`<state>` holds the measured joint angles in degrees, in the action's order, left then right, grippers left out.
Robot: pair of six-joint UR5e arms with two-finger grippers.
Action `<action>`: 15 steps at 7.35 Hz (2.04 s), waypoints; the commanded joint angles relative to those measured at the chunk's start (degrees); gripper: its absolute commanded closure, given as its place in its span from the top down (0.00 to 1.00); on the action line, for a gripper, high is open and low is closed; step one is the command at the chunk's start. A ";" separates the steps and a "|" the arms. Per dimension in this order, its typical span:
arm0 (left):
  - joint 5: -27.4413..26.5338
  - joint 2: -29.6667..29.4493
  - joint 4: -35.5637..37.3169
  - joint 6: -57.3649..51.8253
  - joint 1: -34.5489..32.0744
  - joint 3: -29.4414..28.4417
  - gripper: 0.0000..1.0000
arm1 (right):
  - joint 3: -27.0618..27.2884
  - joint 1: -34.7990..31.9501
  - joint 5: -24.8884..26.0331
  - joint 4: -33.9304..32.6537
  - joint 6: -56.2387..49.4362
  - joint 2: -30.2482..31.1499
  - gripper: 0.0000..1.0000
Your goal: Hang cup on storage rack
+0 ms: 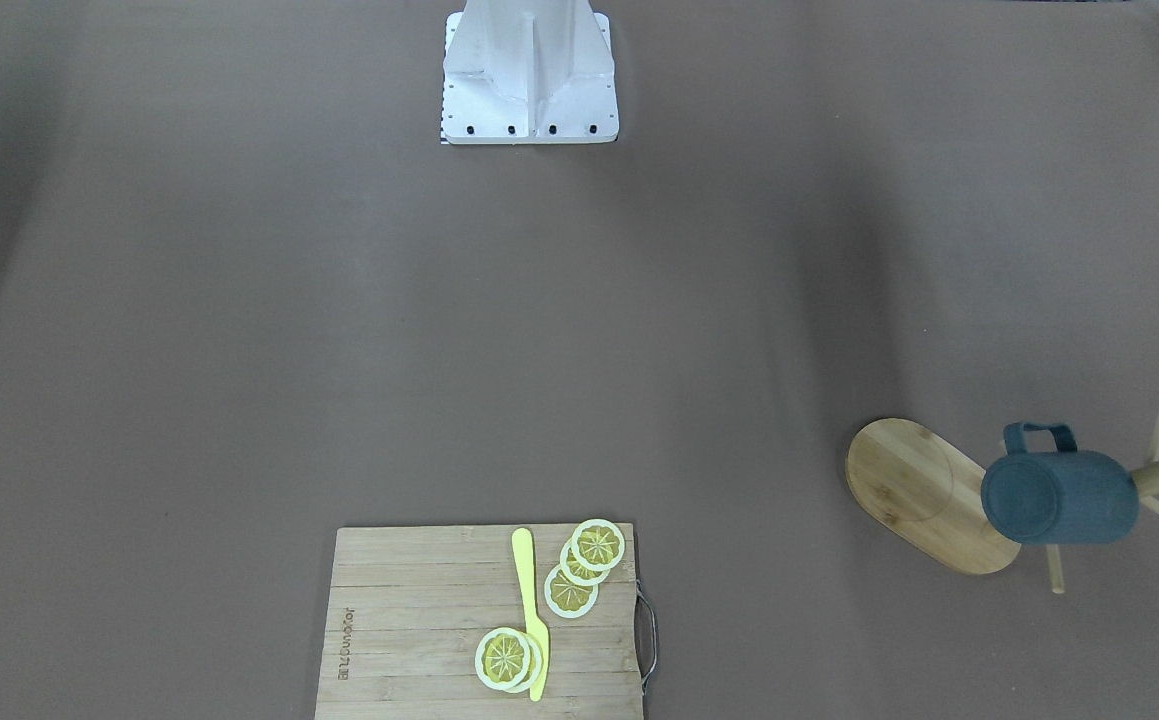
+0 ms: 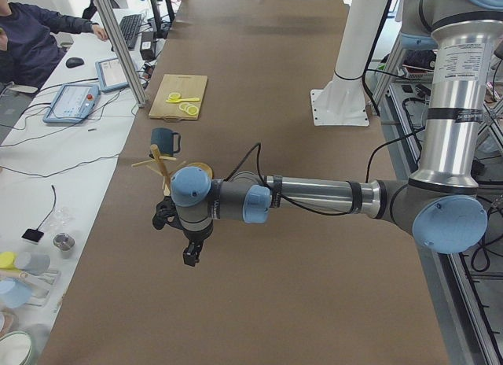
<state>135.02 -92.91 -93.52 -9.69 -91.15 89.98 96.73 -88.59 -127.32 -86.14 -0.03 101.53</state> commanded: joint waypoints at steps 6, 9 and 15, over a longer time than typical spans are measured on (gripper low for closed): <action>-0.02 0.18 0.09 -0.07 0.01 -0.15 0.99 | 0.03 0.00 -0.21 -0.08 0.03 0.07 1.00; 0.50 1.06 0.09 -0.07 0.01 0.02 0.99 | 0.03 0.00 -0.21 -0.08 0.12 0.07 1.00; 0.42 1.41 0.61 0.37 1.14 -0.41 0.99 | -0.06 0.00 -0.03 -0.08 0.56 2.00 1.00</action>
<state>135.52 -91.60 -93.05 -9.55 -90.80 90.65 96.55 -88.59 -127.41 -86.22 0.46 103.42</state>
